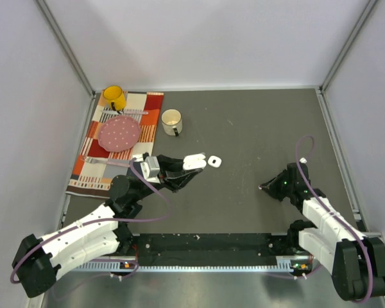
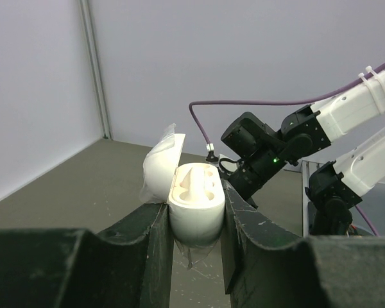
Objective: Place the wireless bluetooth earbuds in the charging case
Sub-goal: Pick up the right earbud from the center of the board.
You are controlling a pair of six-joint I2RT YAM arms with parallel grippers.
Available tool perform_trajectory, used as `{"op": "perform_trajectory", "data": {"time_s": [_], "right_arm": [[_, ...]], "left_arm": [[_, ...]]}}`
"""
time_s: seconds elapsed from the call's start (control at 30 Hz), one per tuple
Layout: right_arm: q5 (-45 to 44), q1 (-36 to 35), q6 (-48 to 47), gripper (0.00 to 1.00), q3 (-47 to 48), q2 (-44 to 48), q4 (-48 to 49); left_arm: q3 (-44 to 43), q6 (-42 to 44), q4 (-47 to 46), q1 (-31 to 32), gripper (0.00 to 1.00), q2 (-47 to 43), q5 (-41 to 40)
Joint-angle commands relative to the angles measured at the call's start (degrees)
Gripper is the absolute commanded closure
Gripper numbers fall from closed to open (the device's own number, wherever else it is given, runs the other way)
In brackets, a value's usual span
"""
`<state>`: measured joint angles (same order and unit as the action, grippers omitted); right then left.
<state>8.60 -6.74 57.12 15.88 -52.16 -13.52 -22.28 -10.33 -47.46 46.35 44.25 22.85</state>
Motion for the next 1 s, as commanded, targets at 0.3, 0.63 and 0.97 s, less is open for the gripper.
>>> {"op": "perform_trajectory", "data": {"time_s": [0.3, 0.63, 0.97], "right_arm": [[-3.5, -0.4, -3.5, 0.78, 5.3, -2.9, -1.0], [-3.8, -0.4, -3.4, 0.82, 5.9, -2.9, -1.0], [-3.1, -0.3, -3.5, 1.00, 6.4, -3.0, -1.0]], "left_arm": [[-0.3, 0.8, -1.7, 0.2, 1.00, -0.8, -0.7], [-0.4, 0.9, -1.6, 0.2, 1.00, -0.9, -0.5], [-0.4, 1.0, -1.1, 0.2, 1.00, -0.9, -0.4]]}}
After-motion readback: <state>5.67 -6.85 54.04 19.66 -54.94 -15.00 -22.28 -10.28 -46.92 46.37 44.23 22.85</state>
